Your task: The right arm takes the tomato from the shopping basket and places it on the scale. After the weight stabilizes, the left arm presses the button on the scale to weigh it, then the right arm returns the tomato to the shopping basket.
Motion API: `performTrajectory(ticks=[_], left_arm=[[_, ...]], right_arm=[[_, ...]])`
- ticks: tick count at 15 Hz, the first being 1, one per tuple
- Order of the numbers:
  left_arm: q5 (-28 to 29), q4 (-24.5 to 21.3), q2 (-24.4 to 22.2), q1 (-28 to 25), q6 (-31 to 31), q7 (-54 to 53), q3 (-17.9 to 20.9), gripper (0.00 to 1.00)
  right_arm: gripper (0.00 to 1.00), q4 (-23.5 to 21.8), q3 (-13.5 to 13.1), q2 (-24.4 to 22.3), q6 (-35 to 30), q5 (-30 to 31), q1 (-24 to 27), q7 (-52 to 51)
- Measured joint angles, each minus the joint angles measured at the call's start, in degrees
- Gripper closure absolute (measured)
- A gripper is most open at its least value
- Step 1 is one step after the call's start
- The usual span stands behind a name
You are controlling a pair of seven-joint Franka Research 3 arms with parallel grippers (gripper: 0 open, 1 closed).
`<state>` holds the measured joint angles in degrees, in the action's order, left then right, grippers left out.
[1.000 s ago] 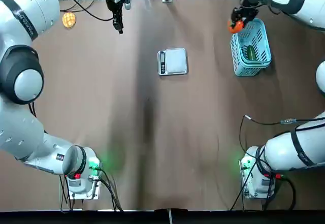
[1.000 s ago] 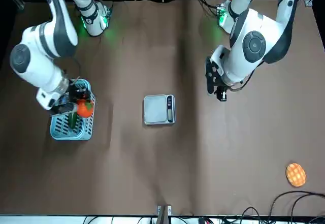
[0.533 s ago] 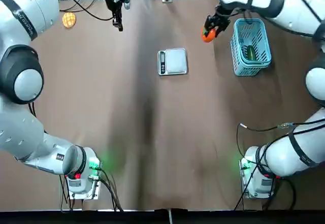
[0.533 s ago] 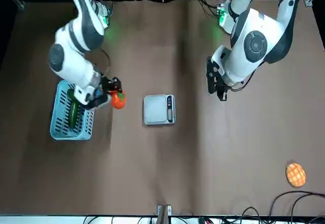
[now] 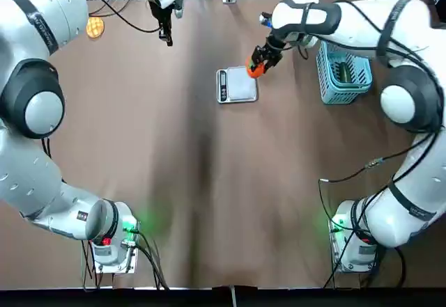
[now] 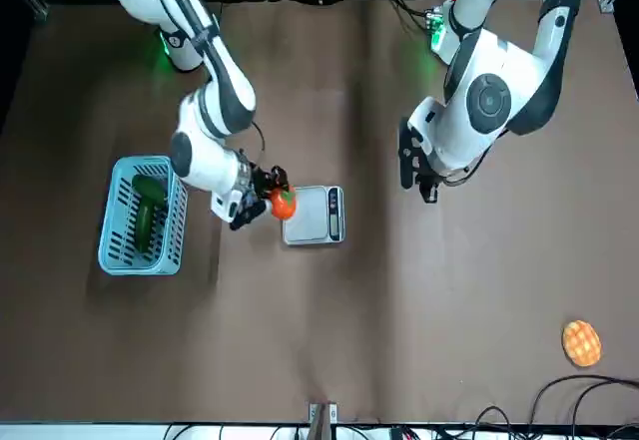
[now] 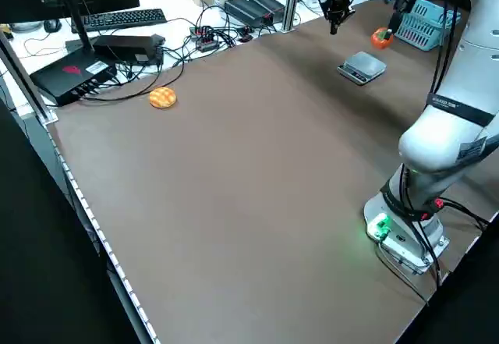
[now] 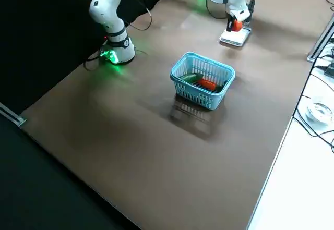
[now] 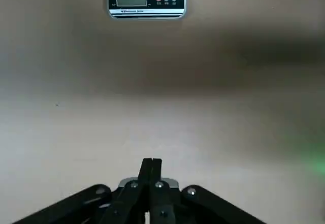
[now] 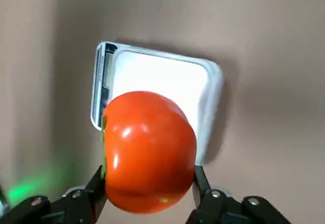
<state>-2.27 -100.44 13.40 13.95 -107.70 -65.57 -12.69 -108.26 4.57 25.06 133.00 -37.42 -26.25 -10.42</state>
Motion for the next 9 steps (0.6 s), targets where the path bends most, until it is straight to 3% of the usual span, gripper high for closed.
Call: performTrajectory(ticks=[4, 9], left_arm=[[0.0, -0.1, 3.6, 2.7, -5.7, -0.2, 0.0, 0.99], [0.1, -0.1, 7.1, 4.1, -8.1, -0.2, 0.0, 0.99]], right_arm=[[0.3, 4.0, 0.0, 5.2, 0.3, -4.4, -0.9, -0.2], [0.3, 5.1, 0.0, 7.1, 0.3, -6.1, -1.3, -0.3]])
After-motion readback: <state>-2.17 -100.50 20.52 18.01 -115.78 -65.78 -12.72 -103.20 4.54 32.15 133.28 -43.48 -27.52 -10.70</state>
